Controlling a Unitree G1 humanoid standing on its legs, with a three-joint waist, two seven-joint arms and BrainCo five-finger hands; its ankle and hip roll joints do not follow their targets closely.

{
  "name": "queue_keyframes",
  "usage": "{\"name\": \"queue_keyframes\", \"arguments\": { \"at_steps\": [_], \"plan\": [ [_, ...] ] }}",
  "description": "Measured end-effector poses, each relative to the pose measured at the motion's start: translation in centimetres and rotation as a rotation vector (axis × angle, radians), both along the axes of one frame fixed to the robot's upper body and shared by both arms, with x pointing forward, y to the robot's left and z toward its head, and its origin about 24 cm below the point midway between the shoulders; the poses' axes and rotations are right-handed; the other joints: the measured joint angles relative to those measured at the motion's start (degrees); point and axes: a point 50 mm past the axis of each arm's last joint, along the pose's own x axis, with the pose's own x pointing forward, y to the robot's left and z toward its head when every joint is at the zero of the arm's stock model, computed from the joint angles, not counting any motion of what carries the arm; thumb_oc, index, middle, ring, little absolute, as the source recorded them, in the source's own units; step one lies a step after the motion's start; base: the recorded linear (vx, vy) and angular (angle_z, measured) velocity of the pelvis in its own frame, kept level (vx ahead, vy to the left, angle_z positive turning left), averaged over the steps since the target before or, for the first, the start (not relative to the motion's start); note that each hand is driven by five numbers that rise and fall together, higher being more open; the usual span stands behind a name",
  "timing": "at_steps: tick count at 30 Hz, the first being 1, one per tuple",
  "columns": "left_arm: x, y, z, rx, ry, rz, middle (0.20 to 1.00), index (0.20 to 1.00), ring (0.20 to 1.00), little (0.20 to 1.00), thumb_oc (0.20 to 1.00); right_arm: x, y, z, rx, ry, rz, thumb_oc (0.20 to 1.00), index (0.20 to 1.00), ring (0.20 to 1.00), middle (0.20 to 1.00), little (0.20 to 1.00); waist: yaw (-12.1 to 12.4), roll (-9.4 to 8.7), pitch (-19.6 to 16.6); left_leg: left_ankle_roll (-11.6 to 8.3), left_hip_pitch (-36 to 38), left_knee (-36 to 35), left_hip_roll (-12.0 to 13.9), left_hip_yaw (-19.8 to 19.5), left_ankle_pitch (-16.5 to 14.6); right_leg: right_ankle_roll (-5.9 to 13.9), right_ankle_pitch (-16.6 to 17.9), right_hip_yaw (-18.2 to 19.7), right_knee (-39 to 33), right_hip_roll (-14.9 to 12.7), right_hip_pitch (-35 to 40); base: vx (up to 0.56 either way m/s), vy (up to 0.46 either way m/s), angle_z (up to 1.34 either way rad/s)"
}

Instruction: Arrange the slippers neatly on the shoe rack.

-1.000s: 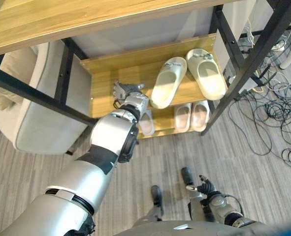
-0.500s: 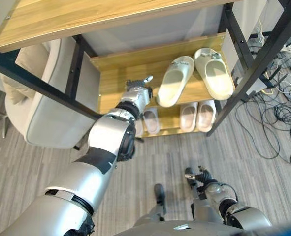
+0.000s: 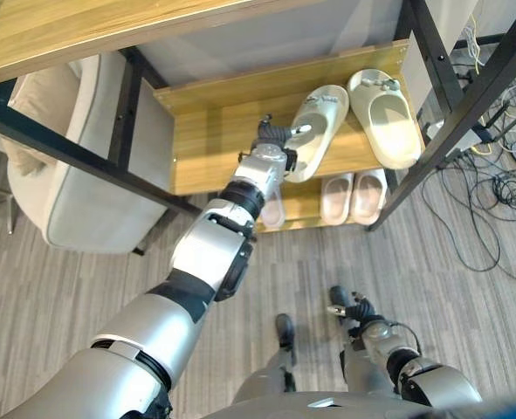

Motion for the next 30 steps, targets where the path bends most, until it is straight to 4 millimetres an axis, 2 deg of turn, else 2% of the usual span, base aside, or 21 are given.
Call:
{"name": "queue_keyframes", "arguments": {
  "at_steps": [7,13,19,30],
  "plan": [
    [-0.1,0.2,0.2,0.131,0.032,-0.079,1.000,1.000,1.000,1.000,1.000,0.0,-0.1,0.0,0.003,0.000,-0.013,1.000,1.000,1.000,1.000,1.000,0.01,0.44,0.36,-0.01,0.10,-0.01,0.08,0.03,-0.01,-0.03,0.11,0.05,0.00,0.10,0.03,0.00,0.000,0.00],
    [-0.2,0.4,0.1,0.141,0.058,-0.100,1.000,1.000,1.000,1.000,1.000,0.0,-0.1,0.0,0.006,0.000,-0.015,1.000,1.000,1.000,1.000,1.000,-0.02,0.44,0.36,-0.01,0.51,-0.01,0.09,0.00,-0.01,-0.05,0.13,0.06,-0.01,0.12,0.43,0.00,0.000,0.00],
    [-0.7,1.2,-0.3,0.129,0.093,-0.189,1.000,1.000,1.000,1.000,1.000,-0.1,-0.4,0.0,0.015,0.001,-0.039,1.000,1.000,1.000,1.000,1.000,0.67,0.54,0.32,-0.11,0.97,-0.02,0.16,-0.12,-0.14,-0.10,0.10,0.06,-0.01,0.20,0.88,0.00,0.000,0.00],
    [-1.6,1.3,-1.0,0.110,0.106,-0.262,1.000,1.000,1.000,1.000,1.000,0.3,-0.3,0.2,0.037,-0.015,-0.043,1.000,1.000,1.000,1.000,1.000,1.26,0.69,0.19,-0.09,1.36,0.00,0.20,-0.99,-0.16,-0.27,-0.03,-0.65,-0.01,0.17,1.60,-0.01,-0.004,0.03]
  ]
}}
